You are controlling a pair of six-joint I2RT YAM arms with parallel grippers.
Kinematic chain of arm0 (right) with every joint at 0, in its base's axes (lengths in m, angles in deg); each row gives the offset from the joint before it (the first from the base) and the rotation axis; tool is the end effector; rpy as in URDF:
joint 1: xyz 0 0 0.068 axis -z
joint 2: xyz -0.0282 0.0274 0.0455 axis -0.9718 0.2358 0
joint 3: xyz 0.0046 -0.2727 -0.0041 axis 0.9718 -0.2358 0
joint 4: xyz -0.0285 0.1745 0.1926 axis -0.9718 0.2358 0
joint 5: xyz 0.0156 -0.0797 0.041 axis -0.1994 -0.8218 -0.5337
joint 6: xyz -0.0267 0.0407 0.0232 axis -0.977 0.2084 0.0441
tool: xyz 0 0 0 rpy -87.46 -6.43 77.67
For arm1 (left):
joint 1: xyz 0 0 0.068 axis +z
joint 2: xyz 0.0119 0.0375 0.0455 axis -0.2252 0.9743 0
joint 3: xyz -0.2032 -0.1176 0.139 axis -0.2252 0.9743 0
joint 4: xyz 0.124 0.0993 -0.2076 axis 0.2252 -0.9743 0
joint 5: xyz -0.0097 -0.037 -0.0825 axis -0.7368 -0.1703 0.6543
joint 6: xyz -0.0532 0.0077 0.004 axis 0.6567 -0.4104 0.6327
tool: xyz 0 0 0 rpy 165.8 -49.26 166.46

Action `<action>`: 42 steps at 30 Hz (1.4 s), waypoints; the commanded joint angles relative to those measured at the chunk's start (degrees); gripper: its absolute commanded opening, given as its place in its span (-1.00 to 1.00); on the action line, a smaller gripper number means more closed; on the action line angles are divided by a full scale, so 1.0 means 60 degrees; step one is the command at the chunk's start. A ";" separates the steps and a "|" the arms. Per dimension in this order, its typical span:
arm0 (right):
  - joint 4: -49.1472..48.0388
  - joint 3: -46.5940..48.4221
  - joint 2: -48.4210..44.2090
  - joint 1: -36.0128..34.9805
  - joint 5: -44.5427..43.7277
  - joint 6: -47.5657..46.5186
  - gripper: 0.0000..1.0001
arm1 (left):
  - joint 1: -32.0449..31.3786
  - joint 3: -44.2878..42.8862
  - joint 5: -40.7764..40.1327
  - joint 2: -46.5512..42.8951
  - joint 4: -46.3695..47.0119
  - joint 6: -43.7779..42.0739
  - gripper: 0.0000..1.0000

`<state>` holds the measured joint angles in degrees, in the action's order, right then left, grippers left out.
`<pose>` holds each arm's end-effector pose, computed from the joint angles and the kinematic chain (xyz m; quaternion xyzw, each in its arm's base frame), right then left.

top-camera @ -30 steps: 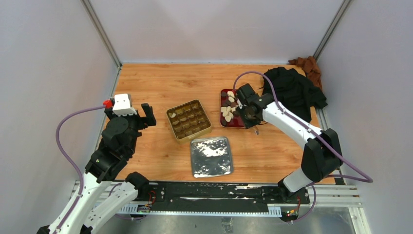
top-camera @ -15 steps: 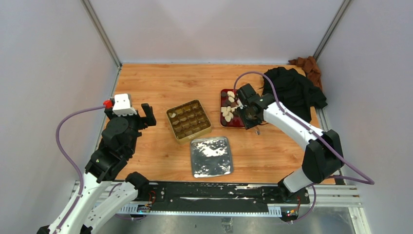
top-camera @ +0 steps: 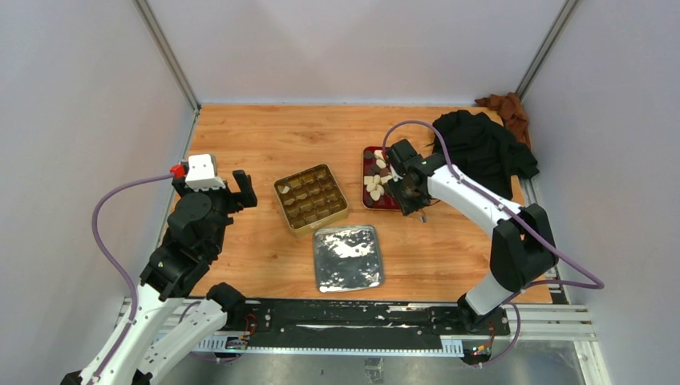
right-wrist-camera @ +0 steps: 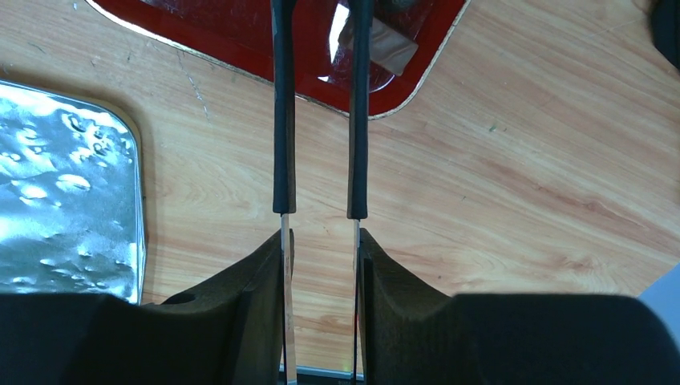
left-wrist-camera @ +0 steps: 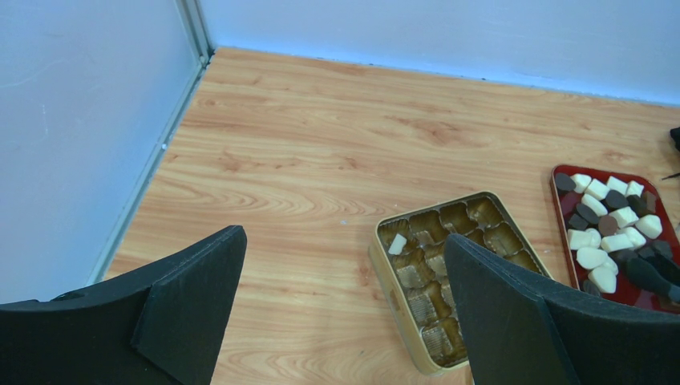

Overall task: Pack the chocolate
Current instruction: Pick up the fake chocolate from the plate.

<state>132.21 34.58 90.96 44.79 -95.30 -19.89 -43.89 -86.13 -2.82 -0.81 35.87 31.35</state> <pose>0.2708 0.1604 0.2484 -0.2019 0.9552 -0.0011 0.2164 0.1055 -0.0387 0.3668 -0.0755 0.7423 -0.0043 0.6658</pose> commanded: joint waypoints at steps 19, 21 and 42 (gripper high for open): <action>-0.0031 0.0841 0.0787 0.0211 0.0163 -0.0309 -0.18 | 0.0050 0.0094 -0.0095 0.0011 0.0179 0.0006 1.00; -0.0034 0.0874 0.0833 0.0219 0.0167 -0.0318 -0.18 | 0.0048 0.0095 -0.0112 0.0004 0.0173 -0.0004 1.00; 0.0055 0.0837 0.0741 0.0304 0.0202 -0.0316 -0.38 | 0.0055 0.0094 -0.0122 -0.0019 0.0166 -0.0007 1.00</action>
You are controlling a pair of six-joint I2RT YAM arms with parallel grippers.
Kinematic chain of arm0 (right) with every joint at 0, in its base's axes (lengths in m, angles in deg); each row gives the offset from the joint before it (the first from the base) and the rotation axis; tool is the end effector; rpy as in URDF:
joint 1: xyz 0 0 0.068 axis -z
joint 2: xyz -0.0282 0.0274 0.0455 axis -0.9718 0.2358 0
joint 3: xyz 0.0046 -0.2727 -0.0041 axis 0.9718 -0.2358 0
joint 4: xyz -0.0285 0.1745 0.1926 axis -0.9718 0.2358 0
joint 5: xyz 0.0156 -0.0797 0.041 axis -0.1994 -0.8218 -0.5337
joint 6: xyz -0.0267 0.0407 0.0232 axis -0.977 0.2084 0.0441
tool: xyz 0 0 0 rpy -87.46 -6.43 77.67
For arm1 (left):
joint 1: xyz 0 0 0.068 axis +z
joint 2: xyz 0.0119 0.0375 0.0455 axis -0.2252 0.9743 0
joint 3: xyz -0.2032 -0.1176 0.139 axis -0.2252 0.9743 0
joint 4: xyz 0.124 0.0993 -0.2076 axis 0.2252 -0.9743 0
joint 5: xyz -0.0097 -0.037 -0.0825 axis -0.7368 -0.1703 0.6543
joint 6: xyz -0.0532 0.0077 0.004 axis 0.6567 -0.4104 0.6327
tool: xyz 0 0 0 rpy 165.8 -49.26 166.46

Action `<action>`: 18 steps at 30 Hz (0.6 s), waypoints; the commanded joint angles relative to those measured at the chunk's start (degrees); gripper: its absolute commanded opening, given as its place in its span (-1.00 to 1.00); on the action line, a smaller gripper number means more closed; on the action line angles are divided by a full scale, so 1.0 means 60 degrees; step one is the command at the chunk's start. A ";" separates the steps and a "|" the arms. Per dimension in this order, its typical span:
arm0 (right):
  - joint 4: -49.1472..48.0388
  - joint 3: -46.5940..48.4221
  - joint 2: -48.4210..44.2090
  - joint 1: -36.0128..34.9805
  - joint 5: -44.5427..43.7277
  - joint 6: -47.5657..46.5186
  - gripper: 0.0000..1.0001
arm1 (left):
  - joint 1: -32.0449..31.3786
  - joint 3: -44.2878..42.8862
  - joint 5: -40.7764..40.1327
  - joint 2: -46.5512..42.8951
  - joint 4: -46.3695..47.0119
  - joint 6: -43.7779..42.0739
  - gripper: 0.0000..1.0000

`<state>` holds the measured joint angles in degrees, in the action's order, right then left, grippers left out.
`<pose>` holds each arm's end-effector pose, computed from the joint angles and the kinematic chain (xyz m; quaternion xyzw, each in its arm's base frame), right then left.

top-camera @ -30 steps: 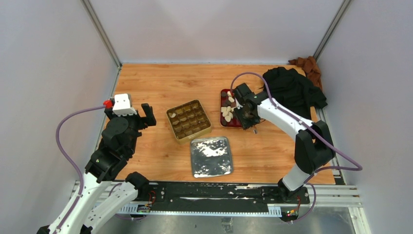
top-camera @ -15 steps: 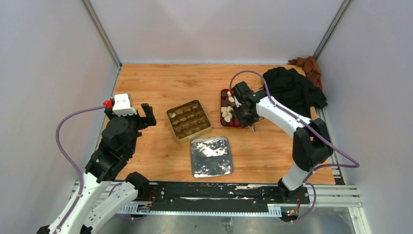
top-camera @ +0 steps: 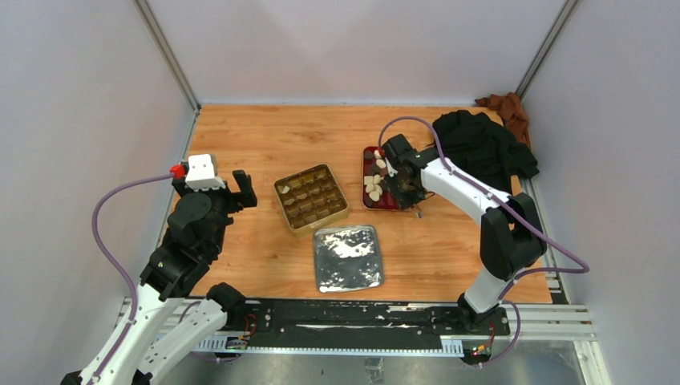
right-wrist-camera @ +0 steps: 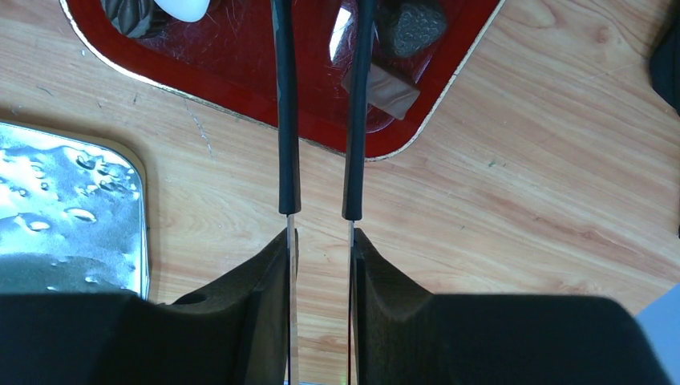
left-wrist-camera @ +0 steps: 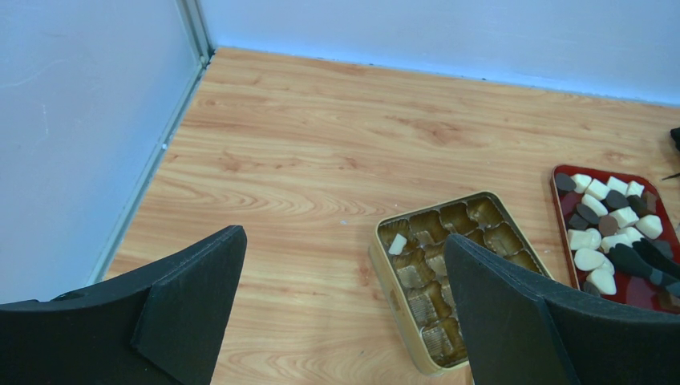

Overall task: Pack the chocolate
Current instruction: Pick up the fake chocolate from the plate.

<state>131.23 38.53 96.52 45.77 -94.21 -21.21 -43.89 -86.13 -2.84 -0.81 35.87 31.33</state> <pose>0.2935 0.1683 0.2395 -0.2073 0.9558 0.0017 0.2085 0.1055 -0.0387 0.3668 -0.0755 0.7423 -0.0041 0.6658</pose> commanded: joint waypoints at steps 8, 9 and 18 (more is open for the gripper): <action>0.0416 0.0028 -0.0740 0.0135 -0.0016 -0.0096 -0.54 | 0.0048 0.0094 -0.0123 -0.0033 0.0171 0.0008 1.00; 0.0436 0.0027 -0.0799 0.0136 -0.0016 -0.0100 -0.55 | 0.0049 0.0094 -0.0124 -0.0033 0.0166 0.0011 1.00; 0.0580 0.0063 -0.0959 0.0136 -0.0019 -0.0124 -0.64 | 0.0048 0.0094 -0.0123 -0.0051 0.0170 0.0011 1.00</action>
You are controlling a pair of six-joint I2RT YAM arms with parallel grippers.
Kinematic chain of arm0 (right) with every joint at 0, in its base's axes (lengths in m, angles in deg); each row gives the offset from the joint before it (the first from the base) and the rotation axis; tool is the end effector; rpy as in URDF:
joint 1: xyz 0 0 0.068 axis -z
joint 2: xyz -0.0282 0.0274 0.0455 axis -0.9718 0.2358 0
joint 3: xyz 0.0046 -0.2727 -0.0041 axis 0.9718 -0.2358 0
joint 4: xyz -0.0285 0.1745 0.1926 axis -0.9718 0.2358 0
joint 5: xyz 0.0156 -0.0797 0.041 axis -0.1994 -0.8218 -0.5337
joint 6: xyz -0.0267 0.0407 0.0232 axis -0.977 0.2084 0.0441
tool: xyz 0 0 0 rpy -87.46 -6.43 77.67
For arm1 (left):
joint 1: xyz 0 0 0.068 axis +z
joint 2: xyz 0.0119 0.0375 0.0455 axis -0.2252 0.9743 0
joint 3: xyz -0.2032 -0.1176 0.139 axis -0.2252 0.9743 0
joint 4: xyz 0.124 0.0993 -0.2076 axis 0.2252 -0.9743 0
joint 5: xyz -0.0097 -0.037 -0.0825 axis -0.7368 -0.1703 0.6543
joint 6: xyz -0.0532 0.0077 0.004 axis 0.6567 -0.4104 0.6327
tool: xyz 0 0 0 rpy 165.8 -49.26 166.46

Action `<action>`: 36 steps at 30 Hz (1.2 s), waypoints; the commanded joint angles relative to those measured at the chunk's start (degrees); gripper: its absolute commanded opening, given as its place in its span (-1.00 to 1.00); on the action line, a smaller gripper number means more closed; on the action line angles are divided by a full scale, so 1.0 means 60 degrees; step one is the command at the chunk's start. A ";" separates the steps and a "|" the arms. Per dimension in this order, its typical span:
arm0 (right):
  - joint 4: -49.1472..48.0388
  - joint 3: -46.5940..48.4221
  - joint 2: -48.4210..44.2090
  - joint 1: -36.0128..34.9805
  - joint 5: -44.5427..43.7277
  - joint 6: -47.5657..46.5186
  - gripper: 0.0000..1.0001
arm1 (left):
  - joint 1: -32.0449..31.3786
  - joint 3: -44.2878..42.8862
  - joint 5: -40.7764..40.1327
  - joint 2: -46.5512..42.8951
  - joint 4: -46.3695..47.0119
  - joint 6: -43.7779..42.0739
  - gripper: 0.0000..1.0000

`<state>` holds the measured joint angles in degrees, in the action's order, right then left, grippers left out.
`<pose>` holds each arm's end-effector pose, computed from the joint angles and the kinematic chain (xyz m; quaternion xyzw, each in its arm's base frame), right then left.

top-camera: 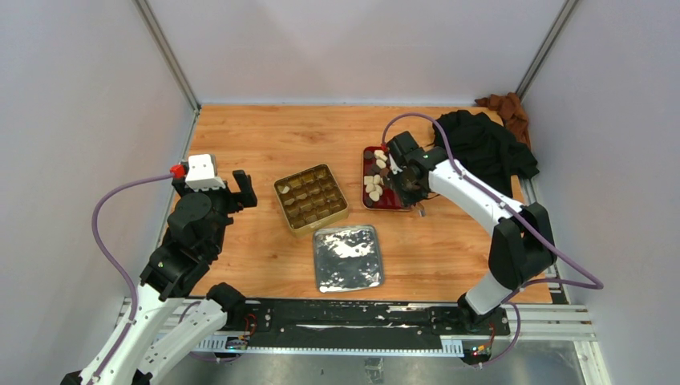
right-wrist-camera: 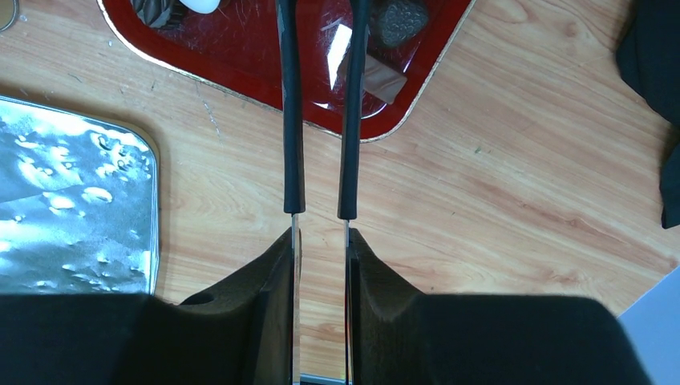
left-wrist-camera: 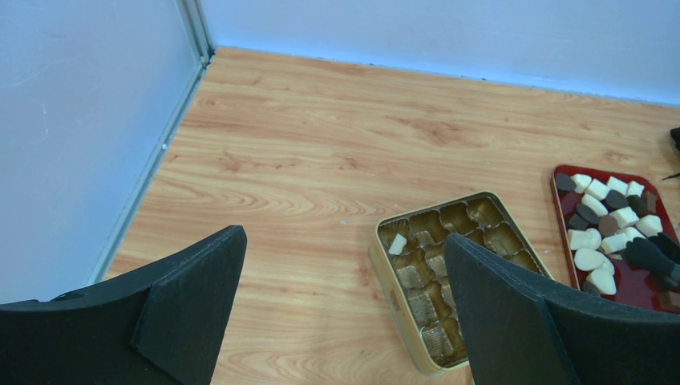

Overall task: Pack the chocolate
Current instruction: Pick up the fake chocolate from the plate.

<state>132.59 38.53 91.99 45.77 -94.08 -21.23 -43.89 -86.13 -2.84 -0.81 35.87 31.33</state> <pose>0.2821 0.1616 0.2631 -0.2048 0.9504 0.0112 0.2338 0.1055 -0.0387 0.3668 -0.0755 0.7423 -0.0041 0.6658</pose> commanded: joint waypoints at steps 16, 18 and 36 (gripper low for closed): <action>0.0336 0.0284 -0.0504 0.0121 0.0180 -0.0057 -0.66 | 0.0048 0.0098 -0.0061 -0.0033 0.0179 0.0026 1.00; 0.0323 0.0316 -0.0528 0.0118 0.0269 -0.0060 -0.67 | 0.0048 0.0094 -0.0071 -0.0020 0.0186 0.0026 1.00; 0.0273 0.1307 -0.0512 -0.0608 0.0535 -0.0052 -0.67 | 0.0048 0.0094 -0.0066 -0.0033 0.0188 0.0026 1.00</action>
<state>133.00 43.36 89.74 44.18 -91.20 -21.21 -43.89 -86.13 -2.82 -0.81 35.89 31.33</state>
